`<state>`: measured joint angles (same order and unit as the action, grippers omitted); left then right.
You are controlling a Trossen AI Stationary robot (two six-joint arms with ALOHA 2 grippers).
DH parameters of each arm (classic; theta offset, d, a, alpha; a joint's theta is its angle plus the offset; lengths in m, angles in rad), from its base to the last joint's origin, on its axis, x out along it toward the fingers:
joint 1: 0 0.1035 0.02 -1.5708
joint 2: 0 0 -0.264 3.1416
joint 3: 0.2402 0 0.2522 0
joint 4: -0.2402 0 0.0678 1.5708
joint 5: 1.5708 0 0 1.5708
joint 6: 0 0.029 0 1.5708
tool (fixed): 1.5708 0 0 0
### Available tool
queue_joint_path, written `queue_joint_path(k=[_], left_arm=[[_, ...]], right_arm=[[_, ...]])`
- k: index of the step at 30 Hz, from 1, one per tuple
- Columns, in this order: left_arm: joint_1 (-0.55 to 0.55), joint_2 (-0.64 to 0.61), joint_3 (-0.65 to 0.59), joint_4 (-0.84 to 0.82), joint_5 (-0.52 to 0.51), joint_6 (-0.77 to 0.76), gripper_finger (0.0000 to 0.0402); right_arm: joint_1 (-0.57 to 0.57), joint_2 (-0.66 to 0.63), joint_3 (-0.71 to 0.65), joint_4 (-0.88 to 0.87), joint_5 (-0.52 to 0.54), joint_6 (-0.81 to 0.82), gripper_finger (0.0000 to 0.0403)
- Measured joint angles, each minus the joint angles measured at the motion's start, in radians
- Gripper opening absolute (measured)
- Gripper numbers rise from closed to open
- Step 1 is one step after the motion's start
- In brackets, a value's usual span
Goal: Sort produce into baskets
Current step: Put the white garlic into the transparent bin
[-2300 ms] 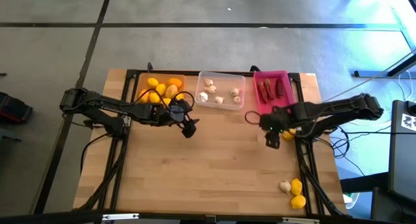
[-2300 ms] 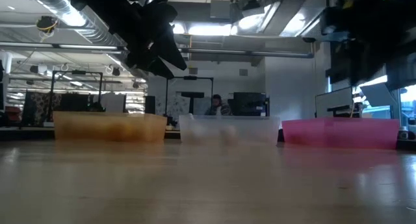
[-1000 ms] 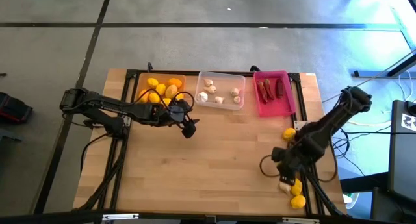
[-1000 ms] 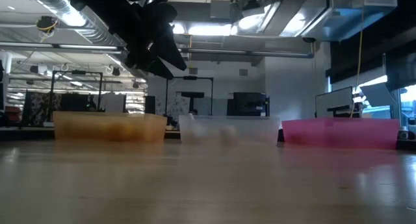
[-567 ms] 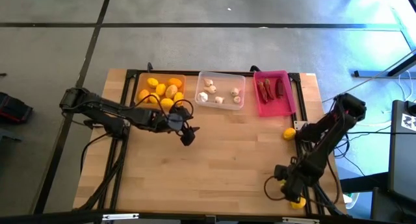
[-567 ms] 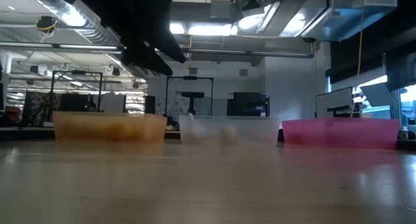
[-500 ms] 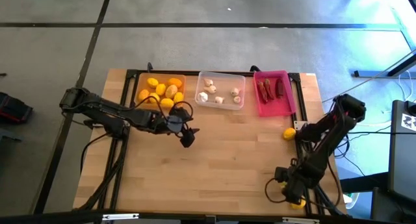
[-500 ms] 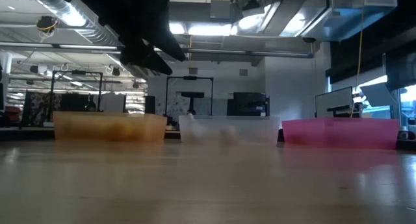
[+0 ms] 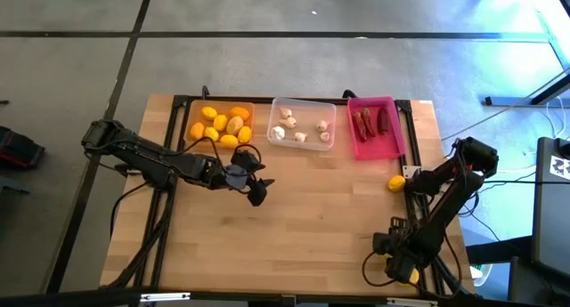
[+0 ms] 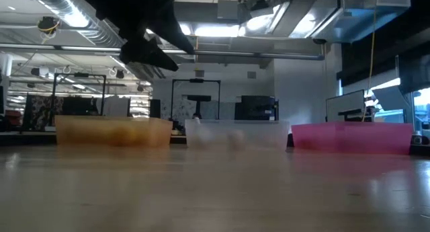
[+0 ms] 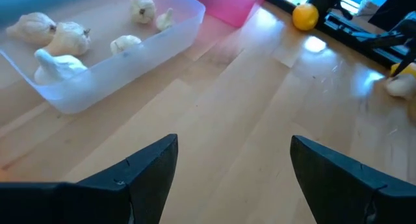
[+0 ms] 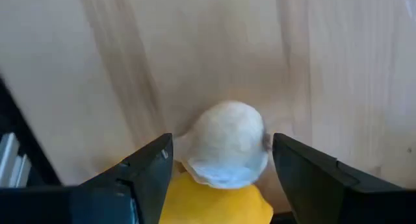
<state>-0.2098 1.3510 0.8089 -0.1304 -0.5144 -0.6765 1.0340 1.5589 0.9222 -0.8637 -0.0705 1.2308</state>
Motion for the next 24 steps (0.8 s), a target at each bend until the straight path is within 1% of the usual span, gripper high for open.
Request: queue_joint_path(k=[6,8,11,16,19,21,24], left_arm=[[0.000,0.000,0.000,0.015,0.000,0.028,0.0292],[0.000,0.000,0.000,0.014,0.000,0.031,0.0292],[0.001,0.000,0.000,0.014,0.000,0.040,0.0292],[0.001,0.000,0.000,0.014,0.000,0.047,0.0292],[0.001,0.000,0.000,0.014,0.000,0.048,0.0292],[0.001,0.000,0.000,0.014,-0.001,0.048,0.0292],[0.001,0.000,0.000,0.015,-0.007,0.048,0.0292]], right_arm=[[0.000,0.025,0.000,-0.011,0.008,-0.008,0.0256],[0.000,0.029,0.000,-0.025,0.007,-0.007,0.0249],[0.000,0.029,0.000,-0.038,0.015,-0.008,0.0221],[0.000,0.029,0.000,-0.052,0.029,-0.037,0.0146],[0.000,0.018,0.000,-0.062,0.035,-0.066,0.0110],[-0.010,0.005,0.000,-0.076,0.039,-0.090,0.0098],[-0.037,-0.030,0.000,-0.116,0.054,-0.115,0.0097]])
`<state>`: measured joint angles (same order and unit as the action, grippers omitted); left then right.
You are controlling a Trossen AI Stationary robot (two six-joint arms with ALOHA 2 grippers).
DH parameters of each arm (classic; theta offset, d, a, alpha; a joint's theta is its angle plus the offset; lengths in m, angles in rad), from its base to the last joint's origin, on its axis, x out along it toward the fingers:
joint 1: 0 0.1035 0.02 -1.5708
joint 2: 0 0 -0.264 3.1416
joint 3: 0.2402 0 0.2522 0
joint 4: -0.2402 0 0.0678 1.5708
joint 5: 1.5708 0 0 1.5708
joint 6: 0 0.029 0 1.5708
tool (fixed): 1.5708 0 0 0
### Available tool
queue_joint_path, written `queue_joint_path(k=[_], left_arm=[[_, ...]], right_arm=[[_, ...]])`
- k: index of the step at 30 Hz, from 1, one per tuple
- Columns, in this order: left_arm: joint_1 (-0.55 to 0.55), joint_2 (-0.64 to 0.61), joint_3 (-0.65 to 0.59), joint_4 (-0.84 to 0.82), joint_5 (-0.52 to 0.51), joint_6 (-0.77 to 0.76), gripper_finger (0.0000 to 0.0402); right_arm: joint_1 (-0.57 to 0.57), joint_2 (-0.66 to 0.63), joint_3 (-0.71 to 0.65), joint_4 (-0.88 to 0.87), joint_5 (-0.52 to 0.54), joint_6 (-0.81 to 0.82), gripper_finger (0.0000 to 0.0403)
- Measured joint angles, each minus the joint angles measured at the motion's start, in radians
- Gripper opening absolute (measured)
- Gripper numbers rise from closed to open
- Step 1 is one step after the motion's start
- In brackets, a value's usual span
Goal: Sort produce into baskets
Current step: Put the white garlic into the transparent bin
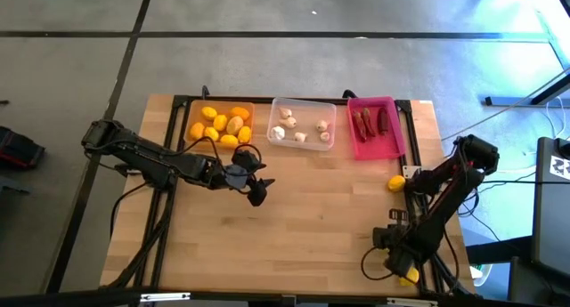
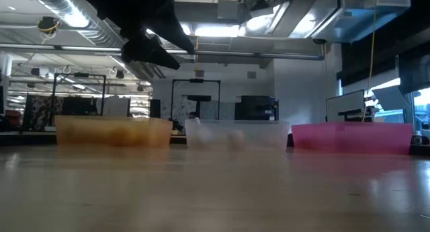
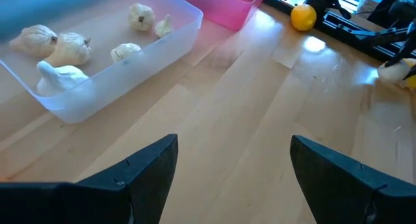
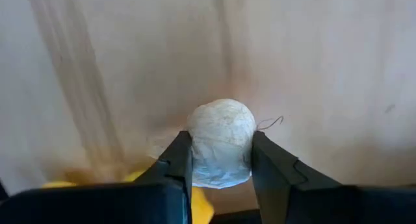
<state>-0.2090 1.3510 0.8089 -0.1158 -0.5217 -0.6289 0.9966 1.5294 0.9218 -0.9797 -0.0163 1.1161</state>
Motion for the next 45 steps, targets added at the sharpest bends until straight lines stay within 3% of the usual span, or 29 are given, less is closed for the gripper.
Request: queue_joint_path(k=[9,18,24,34,45], left_arm=[[0.000,0.000,0.000,0.000,-0.001,0.002,0.0292],[0.000,0.000,0.000,0.000,-0.018,0.011,0.0292],[0.000,0.000,0.000,0.000,-0.056,0.028,0.0292],[0.000,0.000,0.000,0.000,-0.104,0.053,0.0292],[0.001,0.000,0.000,0.000,-0.117,0.139,0.0292]], right_arm=[[-0.139,-0.169,0.000,-0.141,0.161,-0.141,0.0107],[-0.397,-0.343,0.000,-0.203,0.363,-0.340,0.0110],[-0.566,-0.369,0.000,-0.106,0.474,-0.494,0.0110],[-0.830,-0.369,0.000,0.201,0.481,-0.781,0.0111],[-1.064,-0.333,0.000,0.444,0.476,-0.970,0.0111]])
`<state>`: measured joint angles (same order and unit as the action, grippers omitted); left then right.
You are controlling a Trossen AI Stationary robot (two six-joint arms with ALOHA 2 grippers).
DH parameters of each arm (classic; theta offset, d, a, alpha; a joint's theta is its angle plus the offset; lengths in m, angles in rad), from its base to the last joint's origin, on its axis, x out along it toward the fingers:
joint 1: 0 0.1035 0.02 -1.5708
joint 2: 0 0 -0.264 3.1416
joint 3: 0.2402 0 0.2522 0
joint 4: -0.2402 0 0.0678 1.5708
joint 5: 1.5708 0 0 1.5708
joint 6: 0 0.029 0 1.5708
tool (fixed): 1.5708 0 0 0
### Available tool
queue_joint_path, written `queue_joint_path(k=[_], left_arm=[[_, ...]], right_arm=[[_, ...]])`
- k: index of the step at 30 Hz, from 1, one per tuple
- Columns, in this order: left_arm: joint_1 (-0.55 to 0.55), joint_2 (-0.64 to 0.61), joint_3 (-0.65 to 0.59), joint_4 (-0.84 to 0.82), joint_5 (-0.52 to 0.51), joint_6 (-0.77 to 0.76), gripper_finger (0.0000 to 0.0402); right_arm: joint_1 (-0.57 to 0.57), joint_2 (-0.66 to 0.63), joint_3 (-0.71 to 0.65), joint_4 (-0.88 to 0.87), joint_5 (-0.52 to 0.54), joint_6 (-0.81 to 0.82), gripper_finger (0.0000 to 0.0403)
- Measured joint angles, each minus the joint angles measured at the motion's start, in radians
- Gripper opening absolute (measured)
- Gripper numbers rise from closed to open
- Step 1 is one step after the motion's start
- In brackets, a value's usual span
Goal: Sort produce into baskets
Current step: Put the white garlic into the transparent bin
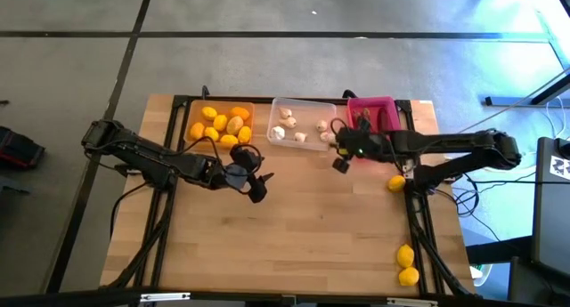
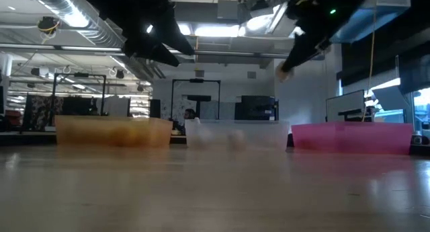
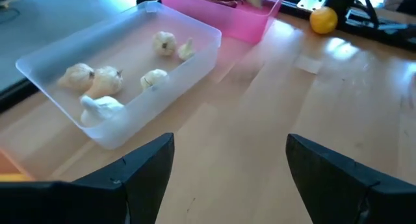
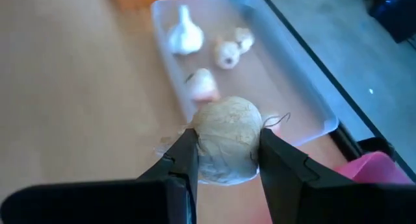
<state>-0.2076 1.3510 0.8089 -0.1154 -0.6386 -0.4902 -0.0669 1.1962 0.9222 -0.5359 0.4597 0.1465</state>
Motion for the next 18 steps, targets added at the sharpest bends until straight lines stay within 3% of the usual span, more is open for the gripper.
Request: queue_joint_path(k=[8,18], left_arm=[[0.043,0.000,0.000,-0.007,0.012,0.140,0.0292],[0.142,0.000,-0.005,0.073,0.329,0.404,0.0292]], right_arm=[[-0.169,0.135,0.000,0.129,-0.083,-0.081,0.0111],[-0.333,0.300,0.000,0.279,-0.213,-0.098,0.0111]])
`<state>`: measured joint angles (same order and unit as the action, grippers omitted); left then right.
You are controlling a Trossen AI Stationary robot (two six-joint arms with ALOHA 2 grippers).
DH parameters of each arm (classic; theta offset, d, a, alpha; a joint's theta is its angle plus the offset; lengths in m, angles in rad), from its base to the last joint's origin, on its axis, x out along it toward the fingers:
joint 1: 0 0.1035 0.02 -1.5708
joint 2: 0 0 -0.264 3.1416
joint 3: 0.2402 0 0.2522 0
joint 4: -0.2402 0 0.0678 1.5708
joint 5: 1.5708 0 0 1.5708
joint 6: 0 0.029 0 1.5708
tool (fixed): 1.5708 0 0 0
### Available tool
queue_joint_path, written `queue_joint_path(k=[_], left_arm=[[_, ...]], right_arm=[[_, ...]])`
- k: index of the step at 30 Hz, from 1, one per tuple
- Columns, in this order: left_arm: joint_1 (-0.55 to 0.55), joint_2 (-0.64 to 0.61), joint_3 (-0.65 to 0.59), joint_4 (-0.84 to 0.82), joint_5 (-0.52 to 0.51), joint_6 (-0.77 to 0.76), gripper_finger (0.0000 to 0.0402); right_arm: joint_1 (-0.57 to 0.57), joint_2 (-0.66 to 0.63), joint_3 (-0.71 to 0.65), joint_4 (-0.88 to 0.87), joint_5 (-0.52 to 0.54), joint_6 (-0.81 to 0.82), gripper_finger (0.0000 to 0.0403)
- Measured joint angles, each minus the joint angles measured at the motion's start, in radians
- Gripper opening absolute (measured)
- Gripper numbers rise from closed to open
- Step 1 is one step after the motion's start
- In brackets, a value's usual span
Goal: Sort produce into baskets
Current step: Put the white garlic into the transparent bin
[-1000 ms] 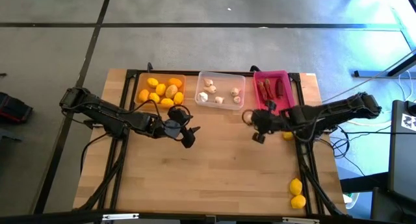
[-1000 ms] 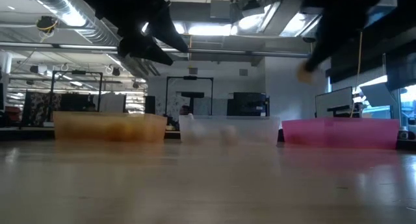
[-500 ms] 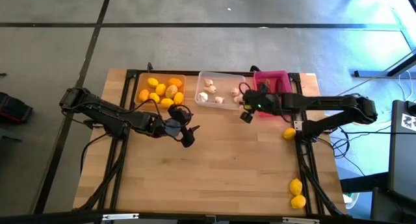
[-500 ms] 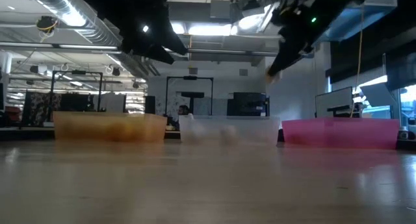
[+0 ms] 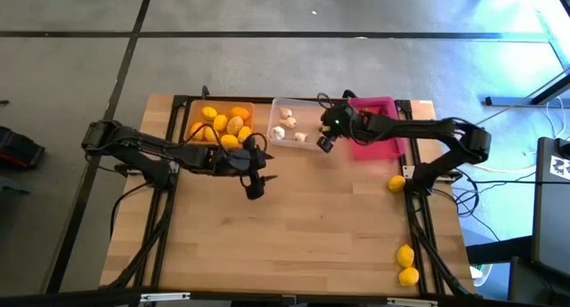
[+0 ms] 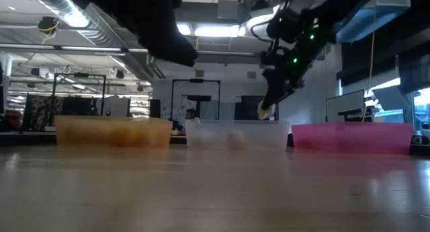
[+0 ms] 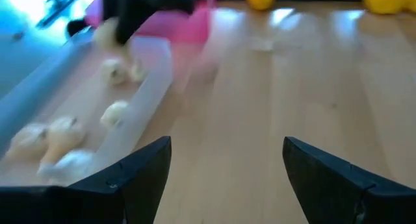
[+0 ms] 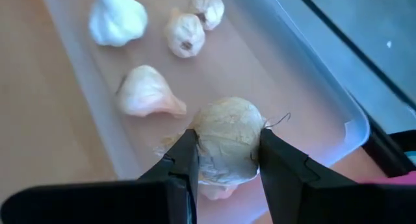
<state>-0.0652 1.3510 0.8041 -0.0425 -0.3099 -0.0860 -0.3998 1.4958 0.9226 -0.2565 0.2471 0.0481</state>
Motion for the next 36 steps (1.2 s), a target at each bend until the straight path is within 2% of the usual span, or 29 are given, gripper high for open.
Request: queue_joint_path(k=[4,8,15,23,32,36], left_arm=[[0.059,0.000,-0.058,0.135,0.131,0.091,0.0292],[0.113,0.000,-0.135,0.273,0.232,0.114,0.0292],[0.178,0.000,-0.209,0.332,0.239,0.108,0.0292],[0.187,0.000,-0.222,0.343,0.241,0.103,0.0292],[0.186,0.000,-0.222,0.346,0.241,0.093,0.0292],[0.186,0.000,-0.222,0.346,0.241,0.093,0.0292]], right_arm=[[-0.044,0.050,0.000,0.033,-0.054,0.019,0.0111],[-0.068,0.095,0.000,0.035,-0.084,0.031,0.0111],[-0.065,0.128,0.000,0.050,-0.083,0.031,0.0111],[-0.065,0.127,0.000,0.053,-0.071,0.033,0.0115],[-0.065,0.127,0.000,0.047,-0.067,0.033,0.0176],[-0.065,0.127,0.000,0.047,-0.067,0.032,0.0191]])
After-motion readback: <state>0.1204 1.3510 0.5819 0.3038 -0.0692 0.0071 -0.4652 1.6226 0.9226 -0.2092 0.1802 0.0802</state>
